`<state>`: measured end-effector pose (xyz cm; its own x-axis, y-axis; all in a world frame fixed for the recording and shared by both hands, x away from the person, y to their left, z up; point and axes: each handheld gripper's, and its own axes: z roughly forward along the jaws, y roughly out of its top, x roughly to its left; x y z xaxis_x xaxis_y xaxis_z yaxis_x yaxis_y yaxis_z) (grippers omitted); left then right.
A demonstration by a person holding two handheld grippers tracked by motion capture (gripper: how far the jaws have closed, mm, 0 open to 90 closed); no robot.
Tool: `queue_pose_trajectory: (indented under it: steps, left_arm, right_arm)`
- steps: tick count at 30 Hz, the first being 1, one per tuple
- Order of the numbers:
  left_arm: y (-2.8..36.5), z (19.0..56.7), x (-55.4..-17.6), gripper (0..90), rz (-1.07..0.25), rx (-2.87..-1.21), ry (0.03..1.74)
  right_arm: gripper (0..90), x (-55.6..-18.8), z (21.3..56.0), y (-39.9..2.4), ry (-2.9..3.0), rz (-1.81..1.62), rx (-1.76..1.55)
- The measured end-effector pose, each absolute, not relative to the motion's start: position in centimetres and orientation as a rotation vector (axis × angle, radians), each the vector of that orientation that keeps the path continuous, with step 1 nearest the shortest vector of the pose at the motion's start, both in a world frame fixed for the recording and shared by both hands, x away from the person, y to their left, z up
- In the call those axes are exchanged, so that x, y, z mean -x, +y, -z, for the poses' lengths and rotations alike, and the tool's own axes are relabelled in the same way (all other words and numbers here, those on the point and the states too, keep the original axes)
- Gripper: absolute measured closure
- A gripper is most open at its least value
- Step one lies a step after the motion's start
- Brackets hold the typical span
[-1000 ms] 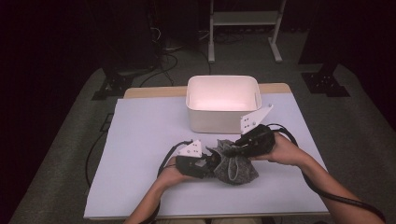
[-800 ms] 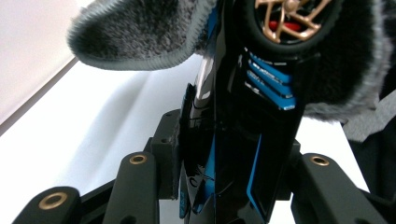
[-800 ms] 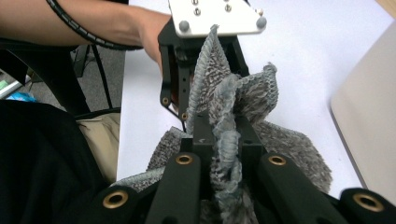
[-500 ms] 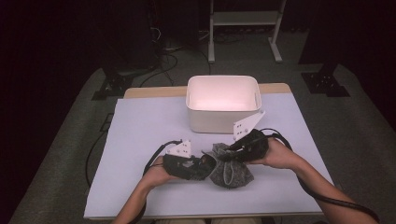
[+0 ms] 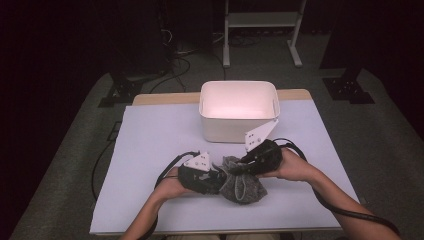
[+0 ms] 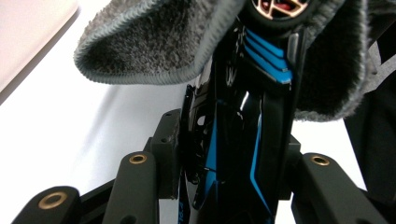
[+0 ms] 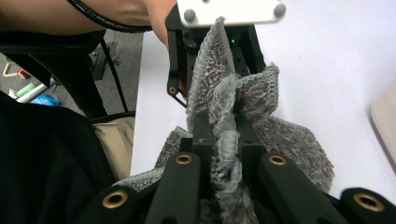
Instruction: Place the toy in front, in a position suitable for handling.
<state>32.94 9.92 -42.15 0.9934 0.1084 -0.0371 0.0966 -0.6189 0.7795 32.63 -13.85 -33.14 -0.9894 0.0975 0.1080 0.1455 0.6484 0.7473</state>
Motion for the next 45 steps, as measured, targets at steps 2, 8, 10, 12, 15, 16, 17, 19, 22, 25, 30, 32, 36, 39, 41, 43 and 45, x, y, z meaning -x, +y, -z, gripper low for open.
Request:
queue_pose_trajectory:
  steps: [2, 8, 10, 12, 15, 16, 17, 19, 22, 25, 30, 32, 36, 39, 41, 43, 45]
  left_arm:
    - [9.6, 42.2, -32.9, 56.6, -0.017, -2.249, 0.139]
    - [8.6, 42.0, -33.2, 56.6, -0.008, -2.304, 0.126]
    - [8.4, 41.9, -33.3, 56.6, -0.004, -2.319, 0.122]
    - [8.2, 41.8, -33.4, 56.6, -0.001, -2.334, 0.121]
    - [8.0, 41.7, -33.4, 56.6, 0.002, -2.347, 0.120]
    - [7.9, 41.7, -33.4, 56.6, -0.002, -2.351, 0.118]
    - [7.9, 41.7, -33.5, 56.6, 0.003, -2.357, 0.114]
    - [8.0, 41.5, -33.5, 56.6, -0.023, -2.378, 0.114]
    - [8.8, 41.3, -33.7, 56.6, -0.030, -2.393, 0.139]
    - [9.6, 41.8, -33.8, 56.5, -0.027, -2.399, 0.161]
    - [9.4, 42.2, -34.1, 56.3, -0.004, -2.391, 0.176]
    - [8.9, 42.2, -34.1, 56.3, -0.006, -2.416, 0.159]
    - [8.2, 42.4, -34.0, 56.1, -0.017, -2.452, 0.138]
    - [8.0, 42.8, -33.9, 55.7, -0.031, -2.476, 0.129]
    - [8.6, 42.9, -33.9, 55.4, -0.014, -2.442, 0.151]
    - [9.3, 42.8, -34.0, 54.8, -0.015, -2.419, 0.169]
    - [9.7, 42.7, -33.9, 51.7, -0.033, -2.414, 0.172]
  right_arm:
    - [81.8, -32.6, 33.4, -14.3, -2.799, 1.277, 0.222]
    - [81.7, -32.5, 34.5, -16.1, -2.774, 1.305, 0.284]
    - [81.7, -32.5, 35.0, -16.5, -2.752, 1.342, 0.298]
    - [81.6, -32.5, 35.4, -16.9, -2.726, 1.379, 0.319]
    - [81.6, -32.6, 35.9, -17.4, -2.695, 1.415, 0.340]
    - [81.6, -32.6, 36.1, -17.6, -2.688, 1.421, 0.347]
    - [81.6, -32.5, 36.1, -17.7, -2.686, 1.424, 0.350]
    - [81.5, -32.4, 36.2, -17.7, -2.704, 1.419, 0.349]
    - [81.5, -32.6, 36.7, -17.5, -2.731, 1.401, 0.353]
    - [81.5, -33.2, 37.7, -17.4, -2.713, 1.394, 0.393]
    - [81.5, -33.5, 38.5, -17.6, -2.725, 1.369, 0.430]
    - [81.5, -33.4, 38.3, -17.7, -2.723, 1.362, 0.428]
    - [81.5, -33.5, 37.6, -16.8, -2.718, 1.384, 0.393]
    - [81.5, -33.5, 38.8, -15.8, -2.732, 1.331, 0.373]
    - [81.5, -33.5, 39.6, -15.7, -2.743, 1.301, 0.380]
    - [81.5, -33.5, 39.9, -16.2, -2.707, 1.334, 0.414]
    - [81.5, -33.5, 39.9, -16.3, -2.708, 1.334, 0.424]
